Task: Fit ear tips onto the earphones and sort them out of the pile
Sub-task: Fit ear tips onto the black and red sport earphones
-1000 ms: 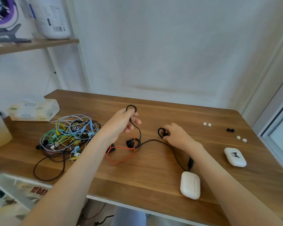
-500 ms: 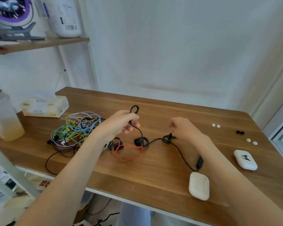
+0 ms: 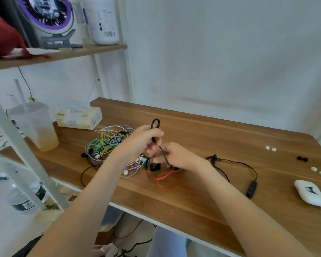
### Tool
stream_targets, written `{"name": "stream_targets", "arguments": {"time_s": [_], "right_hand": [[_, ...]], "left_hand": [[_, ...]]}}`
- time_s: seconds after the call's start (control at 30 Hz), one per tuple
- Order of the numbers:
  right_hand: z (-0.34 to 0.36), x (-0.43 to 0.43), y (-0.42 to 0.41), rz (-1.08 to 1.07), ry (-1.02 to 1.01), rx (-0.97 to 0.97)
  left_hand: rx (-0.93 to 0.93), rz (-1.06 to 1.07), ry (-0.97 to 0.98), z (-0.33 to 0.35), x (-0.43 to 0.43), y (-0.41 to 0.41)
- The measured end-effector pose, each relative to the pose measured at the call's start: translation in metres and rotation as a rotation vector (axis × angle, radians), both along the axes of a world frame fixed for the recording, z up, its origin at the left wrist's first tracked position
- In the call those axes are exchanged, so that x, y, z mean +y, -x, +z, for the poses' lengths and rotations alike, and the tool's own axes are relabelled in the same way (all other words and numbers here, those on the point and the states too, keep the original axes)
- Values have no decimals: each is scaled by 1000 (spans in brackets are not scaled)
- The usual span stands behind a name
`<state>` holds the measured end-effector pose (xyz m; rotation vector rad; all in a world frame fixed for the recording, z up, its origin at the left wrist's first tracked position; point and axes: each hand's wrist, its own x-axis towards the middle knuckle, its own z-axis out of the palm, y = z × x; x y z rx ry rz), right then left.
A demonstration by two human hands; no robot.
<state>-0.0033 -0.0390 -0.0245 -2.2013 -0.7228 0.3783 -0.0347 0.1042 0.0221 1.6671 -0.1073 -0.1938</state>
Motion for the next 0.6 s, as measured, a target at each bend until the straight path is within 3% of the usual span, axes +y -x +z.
{"name": "stream_targets", "arguments": {"time_s": [0.17,0.33,0.5,0.6], "right_hand": [[-3,6,4,109,125,-79],[-5,-11,0,-2,82,-241],[9,-25,-10,-424,-335,-93],[23,-36,-18,-577,-559,-49]], "left_hand": [[7,8,-15,-8,-2,-1],[-3,-67,55,-4,-10,2],[105,-361,273,0,-3,5],[238,-655,273,0,5,2]]}}
